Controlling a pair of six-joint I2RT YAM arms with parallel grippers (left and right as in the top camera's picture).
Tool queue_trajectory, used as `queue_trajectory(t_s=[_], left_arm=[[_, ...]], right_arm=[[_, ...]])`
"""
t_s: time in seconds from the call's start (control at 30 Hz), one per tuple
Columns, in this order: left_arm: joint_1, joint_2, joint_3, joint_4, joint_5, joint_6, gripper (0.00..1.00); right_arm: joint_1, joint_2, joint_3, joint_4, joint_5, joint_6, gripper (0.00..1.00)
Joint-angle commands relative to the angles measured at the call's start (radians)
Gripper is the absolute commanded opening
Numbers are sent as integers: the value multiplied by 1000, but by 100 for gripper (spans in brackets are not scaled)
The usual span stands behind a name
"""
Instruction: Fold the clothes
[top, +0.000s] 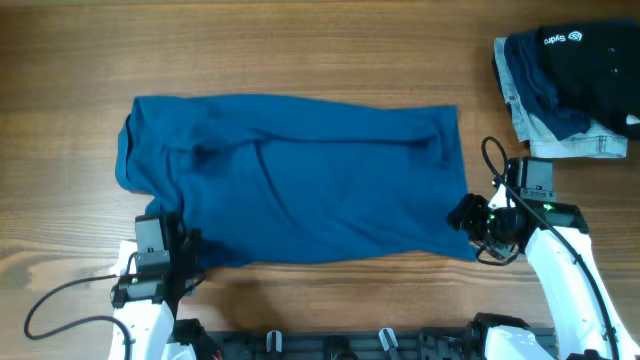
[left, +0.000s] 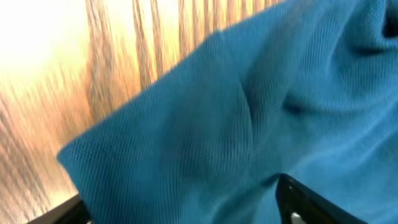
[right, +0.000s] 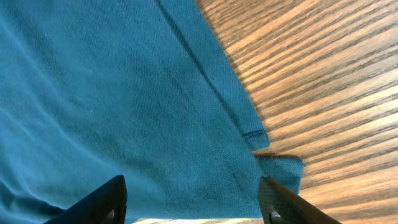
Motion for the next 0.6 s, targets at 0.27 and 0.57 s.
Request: queue_trajectory(t_s=[0.27,0.57], left_arm=[[6,320,-13,271,-50,208,4],[5,102,313,50,210,465,4]], right_arm=[[3,-5,-5,-3,-47,-21,68],[3,-5,-5,40,-48,-20,68]])
